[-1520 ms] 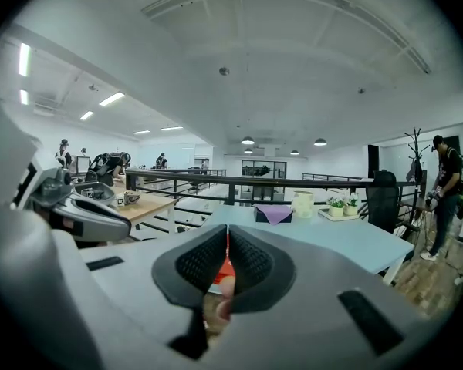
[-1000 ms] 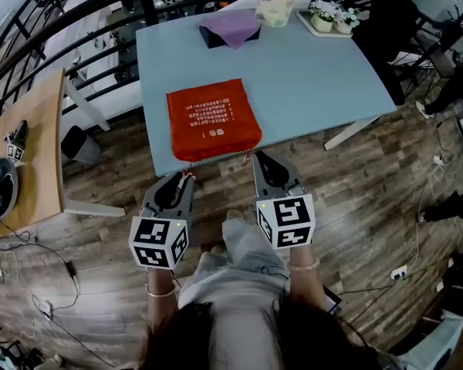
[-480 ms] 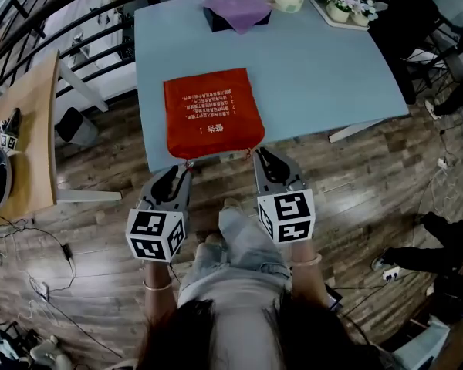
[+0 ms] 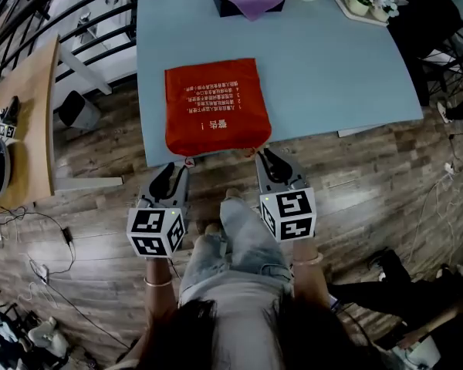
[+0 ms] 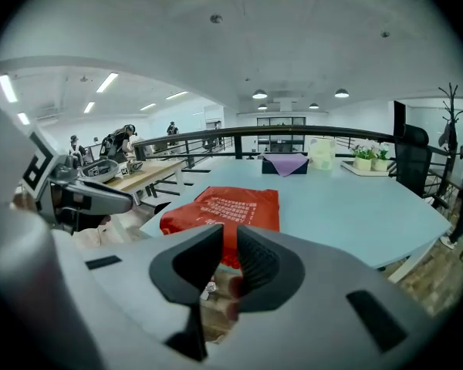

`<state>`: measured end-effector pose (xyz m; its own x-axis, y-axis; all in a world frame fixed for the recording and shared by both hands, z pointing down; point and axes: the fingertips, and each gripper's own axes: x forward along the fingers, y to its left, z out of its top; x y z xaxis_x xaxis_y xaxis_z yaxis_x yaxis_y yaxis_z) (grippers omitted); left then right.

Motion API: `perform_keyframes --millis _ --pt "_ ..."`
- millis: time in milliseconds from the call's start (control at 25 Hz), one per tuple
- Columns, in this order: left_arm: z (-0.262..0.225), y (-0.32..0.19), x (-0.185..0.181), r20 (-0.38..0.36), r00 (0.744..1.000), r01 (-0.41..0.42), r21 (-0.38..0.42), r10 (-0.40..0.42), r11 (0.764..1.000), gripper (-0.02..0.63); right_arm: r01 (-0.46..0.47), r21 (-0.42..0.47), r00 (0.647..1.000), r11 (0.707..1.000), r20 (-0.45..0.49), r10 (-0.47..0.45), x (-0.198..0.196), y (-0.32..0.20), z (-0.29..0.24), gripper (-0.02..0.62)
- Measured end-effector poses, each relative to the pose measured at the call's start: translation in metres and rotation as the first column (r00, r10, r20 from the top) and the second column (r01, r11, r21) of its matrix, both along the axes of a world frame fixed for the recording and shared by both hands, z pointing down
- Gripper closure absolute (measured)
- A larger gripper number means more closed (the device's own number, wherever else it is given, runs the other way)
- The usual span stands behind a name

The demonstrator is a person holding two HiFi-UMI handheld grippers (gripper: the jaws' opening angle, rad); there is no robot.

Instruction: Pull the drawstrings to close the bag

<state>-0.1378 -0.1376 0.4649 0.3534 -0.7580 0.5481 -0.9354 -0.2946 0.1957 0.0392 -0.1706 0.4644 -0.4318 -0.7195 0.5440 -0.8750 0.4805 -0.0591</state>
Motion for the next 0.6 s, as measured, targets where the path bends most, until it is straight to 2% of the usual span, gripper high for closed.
perform_keyframes --millis 600 --pt "0.061 -0.01 0.001 0.063 0.997 0.045 -0.104 -0.038 0.994 0.479 0.038 -0.13 0.999 0.991 -0.021 -0.041 0.006 -0.009 0.062 0.518"
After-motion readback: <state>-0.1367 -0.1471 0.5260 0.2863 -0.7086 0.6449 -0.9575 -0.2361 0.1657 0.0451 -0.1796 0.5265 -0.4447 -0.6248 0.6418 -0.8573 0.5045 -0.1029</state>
